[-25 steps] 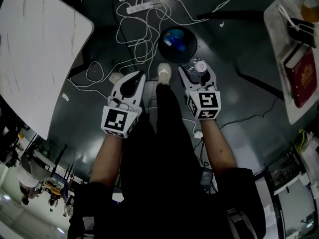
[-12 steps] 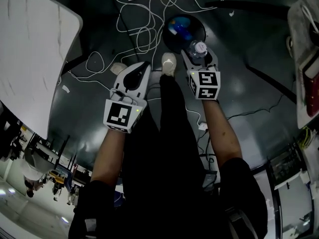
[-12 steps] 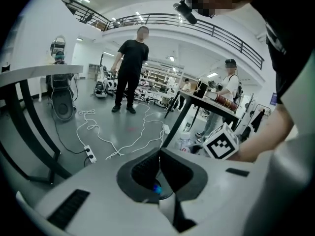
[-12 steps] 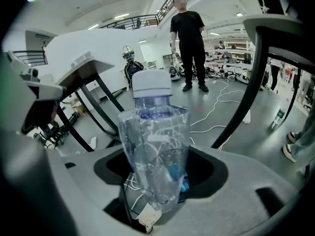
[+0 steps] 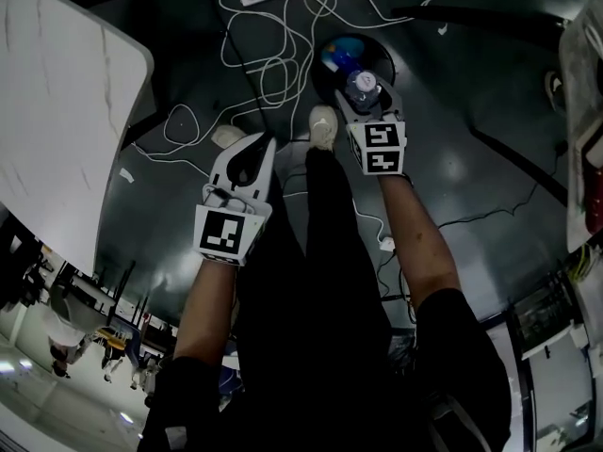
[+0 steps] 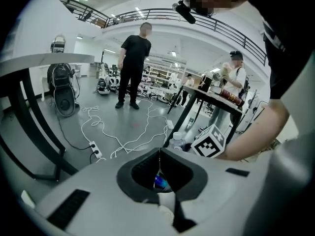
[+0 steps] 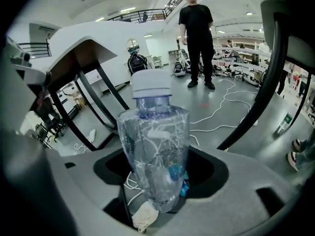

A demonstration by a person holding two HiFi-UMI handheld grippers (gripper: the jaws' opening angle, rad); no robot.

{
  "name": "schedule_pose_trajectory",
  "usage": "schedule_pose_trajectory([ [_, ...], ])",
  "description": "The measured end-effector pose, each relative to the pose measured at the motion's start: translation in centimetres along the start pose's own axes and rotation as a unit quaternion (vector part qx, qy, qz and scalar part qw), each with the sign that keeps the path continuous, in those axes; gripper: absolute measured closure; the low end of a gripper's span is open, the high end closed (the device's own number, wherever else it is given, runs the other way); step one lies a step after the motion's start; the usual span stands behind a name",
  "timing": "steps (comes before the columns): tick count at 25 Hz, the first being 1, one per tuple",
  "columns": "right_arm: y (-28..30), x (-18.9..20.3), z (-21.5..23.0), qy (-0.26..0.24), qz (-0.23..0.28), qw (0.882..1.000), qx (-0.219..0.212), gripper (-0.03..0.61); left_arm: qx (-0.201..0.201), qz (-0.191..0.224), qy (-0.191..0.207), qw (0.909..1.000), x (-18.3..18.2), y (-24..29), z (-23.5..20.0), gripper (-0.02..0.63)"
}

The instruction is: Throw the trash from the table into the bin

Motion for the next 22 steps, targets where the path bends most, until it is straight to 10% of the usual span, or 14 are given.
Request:
schedule_pose_trajectory([
  [22,-3.4,0.0,0.9,-0.006,-0.005,1.0,0.03,0.255,0.031,0.025,0.014,0.9991,-1.2,-1.6,2.1,0.598],
])
Point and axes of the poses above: the fingertips, and each gripper's own axes: y forward along the fingers, z to its right, x out of its underside, the point moved 10 cm from there along -y, backward along the fingers, and after that the axes turned 3 degrees about z, right-handed, at the moved point
